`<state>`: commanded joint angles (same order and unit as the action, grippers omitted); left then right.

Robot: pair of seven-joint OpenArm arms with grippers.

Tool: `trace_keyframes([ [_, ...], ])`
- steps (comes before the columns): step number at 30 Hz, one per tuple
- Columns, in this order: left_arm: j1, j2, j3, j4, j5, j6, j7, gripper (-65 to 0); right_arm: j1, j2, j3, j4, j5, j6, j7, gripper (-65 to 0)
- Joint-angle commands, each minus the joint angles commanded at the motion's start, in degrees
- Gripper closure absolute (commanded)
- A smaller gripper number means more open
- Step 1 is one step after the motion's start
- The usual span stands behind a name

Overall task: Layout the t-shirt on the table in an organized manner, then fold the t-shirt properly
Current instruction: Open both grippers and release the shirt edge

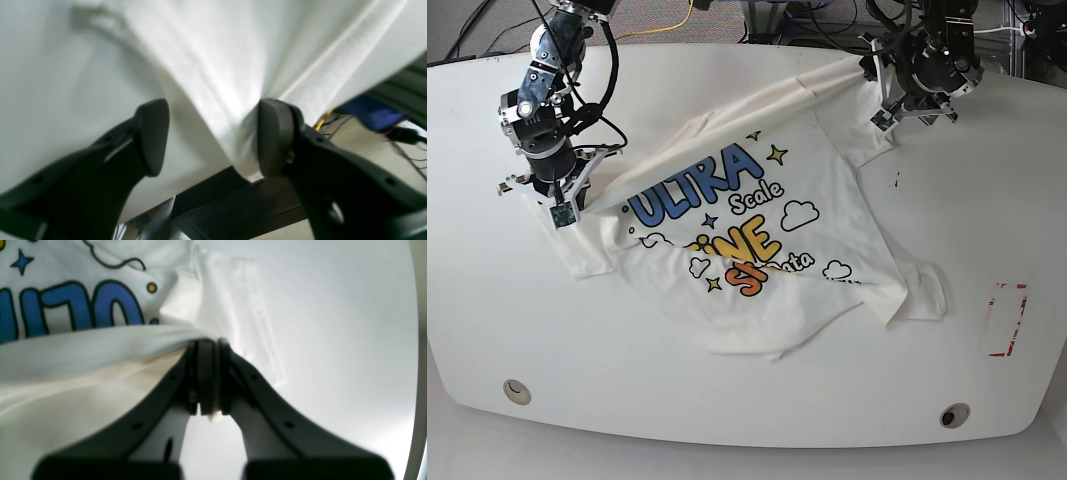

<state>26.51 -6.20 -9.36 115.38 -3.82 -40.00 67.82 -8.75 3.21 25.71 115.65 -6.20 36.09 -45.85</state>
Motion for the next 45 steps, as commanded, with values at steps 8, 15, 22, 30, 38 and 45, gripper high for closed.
trace_keyframes([
  [8, 0.1, -3.6, -3.8, 0.0, -0.1, 0.0, 0.0, -38.6, 0.1, -0.4, 0.0, 0.0, 0.0, -0.09, 0.0, -1.7],
  [15, 3.4, -6.2, -2.7, -0.1, -0.1, 0.0, 0.0, -38.6, -0.1, -0.4, 0.0, 0.0, 0.0, -0.09, 0.0, -1.7],
  [22, 3.6, -6.2, -1.6, -0.1, -0.1, 0.0, -0.1, -38.6, -0.3, -0.4, 0.0, 0.0, -0.1, -0.18, 0.0, -1.9],
  [30, 3.3, -4.9, 1.6, 0.0, -0.1, 0.0, 0.0, -39.0, -1.6, -0.4, -0.1, 0.1, -0.2, -0.35, -0.3, -13.8],
  [38, 3.4, -5.2, 6.6, 0.0, -0.1, 0.0, 0.1, -44.7, -3.2, -0.9, -0.4, 0.3, -0.1, -0.35, -0.2, -53.0],
  [45, 3.3, -5.2, 6.7, 0.0, -0.1, 0.0, 0.1, -47.8, -5.6, -2.0, -0.4, 0.4, 0.4, -0.26, 0.0, -65.0],
])
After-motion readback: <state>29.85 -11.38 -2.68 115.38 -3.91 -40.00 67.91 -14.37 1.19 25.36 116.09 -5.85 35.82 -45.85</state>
